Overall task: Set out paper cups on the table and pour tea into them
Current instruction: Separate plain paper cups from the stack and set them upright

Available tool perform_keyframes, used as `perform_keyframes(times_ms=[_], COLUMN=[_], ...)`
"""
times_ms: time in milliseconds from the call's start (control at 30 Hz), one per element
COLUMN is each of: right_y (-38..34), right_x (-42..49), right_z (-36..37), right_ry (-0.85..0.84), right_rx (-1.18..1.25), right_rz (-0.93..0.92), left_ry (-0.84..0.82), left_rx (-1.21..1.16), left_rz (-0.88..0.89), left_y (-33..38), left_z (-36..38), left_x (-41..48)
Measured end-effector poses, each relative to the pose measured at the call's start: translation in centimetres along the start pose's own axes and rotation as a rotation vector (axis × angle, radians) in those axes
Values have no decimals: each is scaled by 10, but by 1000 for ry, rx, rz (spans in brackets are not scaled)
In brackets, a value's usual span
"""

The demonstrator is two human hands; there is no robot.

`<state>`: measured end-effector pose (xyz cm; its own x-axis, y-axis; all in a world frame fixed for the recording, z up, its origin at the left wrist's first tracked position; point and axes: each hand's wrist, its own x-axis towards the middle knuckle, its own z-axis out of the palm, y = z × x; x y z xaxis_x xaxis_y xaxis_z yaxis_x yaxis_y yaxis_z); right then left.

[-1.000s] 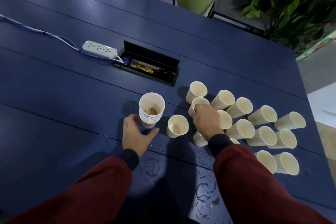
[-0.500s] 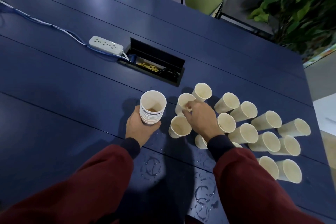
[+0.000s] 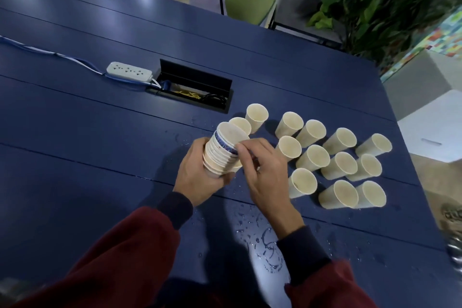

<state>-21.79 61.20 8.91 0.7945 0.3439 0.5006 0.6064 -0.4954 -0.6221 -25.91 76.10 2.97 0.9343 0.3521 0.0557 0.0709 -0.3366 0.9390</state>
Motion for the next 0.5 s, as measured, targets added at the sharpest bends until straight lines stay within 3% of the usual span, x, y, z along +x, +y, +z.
perform_keyframes(times_ms=[167,500], right_y=[6,23], right_x=[-26,-91], right_z=[-16,-73], right_ry=[-4,-51], right_rx=[-38,-8], right_rz=[106,321], left_ry=[-154,-255], left_rx=[18,222], left_rz=[56,116], left_y=[14,38], left_z=[14,61], left_x=[-28,-85])
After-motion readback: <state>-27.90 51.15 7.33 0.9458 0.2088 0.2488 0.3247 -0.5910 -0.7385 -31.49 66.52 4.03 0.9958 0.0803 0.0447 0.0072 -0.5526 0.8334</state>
